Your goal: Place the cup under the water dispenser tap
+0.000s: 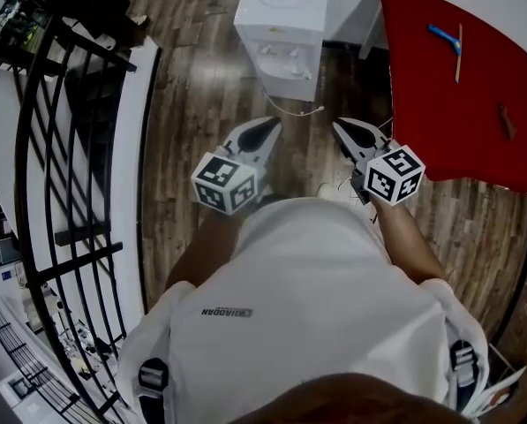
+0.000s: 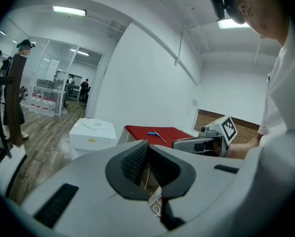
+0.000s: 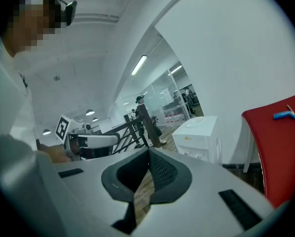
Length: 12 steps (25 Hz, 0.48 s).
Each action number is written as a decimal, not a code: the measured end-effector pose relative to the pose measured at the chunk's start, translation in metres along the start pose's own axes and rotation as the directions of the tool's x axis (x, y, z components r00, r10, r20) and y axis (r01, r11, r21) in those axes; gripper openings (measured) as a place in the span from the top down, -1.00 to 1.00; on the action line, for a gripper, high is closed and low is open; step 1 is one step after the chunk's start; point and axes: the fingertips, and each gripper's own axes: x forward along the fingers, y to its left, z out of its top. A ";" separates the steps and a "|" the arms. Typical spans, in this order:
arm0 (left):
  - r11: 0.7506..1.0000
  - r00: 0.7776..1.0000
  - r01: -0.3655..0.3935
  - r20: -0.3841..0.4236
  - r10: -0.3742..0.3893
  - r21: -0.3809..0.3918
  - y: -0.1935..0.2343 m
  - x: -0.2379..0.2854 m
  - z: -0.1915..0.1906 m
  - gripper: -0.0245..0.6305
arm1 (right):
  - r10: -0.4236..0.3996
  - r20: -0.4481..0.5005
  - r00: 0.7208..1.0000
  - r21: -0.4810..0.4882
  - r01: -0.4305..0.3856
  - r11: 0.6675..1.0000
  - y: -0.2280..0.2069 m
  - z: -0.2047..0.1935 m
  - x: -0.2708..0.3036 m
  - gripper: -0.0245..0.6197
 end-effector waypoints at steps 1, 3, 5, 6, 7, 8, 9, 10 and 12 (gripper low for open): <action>1.000 1.000 0.006 -0.002 -0.006 0.001 0.004 -0.001 0.000 0.93 | -0.007 -0.009 1.000 -0.017 0.007 1.000 0.002 -0.001 0.004 0.86; 1.000 1.000 0.020 -0.003 -0.020 0.008 0.009 -0.001 0.001 0.93 | -0.022 -0.036 0.999 -0.029 0.021 0.999 0.006 -0.006 0.013 0.86; 0.999 1.000 0.031 -0.001 -0.031 0.012 0.015 -0.004 0.003 0.93 | -0.028 -0.055 0.998 -0.012 0.027 1.000 0.009 -0.011 0.021 0.86; 0.999 0.999 0.035 -0.001 -0.035 0.012 0.017 -0.006 0.003 0.93 | -0.026 -0.057 0.998 -0.001 0.026 1.000 0.012 -0.013 0.024 0.86; 0.999 0.999 0.039 -0.001 -0.039 0.013 0.019 -0.010 0.003 0.93 | -0.023 -0.053 0.998 0.008 0.024 1.000 0.016 -0.013 0.027 0.86; 0.999 0.999 0.043 -0.002 -0.043 0.012 0.021 -0.013 0.002 0.93 | -0.020 -0.046 0.999 0.012 0.020 1.000 0.020 -0.013 0.029 0.86; 0.999 0.999 0.045 -0.003 -0.045 0.011 0.023 -0.017 0.000 0.93 | -0.016 -0.037 0.999 0.013 0.016 1.000 0.024 -0.011 0.032 0.86; 0.999 0.999 0.046 -0.004 -0.046 0.009 0.026 -0.019 -0.002 0.93 | -0.013 -0.031 0.999 0.010 0.013 1.000 0.027 -0.010 0.034 0.86; 0.999 0.999 0.049 -0.005 -0.049 0.004 0.030 -0.021 -0.004 0.93 | -0.013 -0.030 0.999 -0.004 0.013 1.000 0.031 -0.009 0.038 0.86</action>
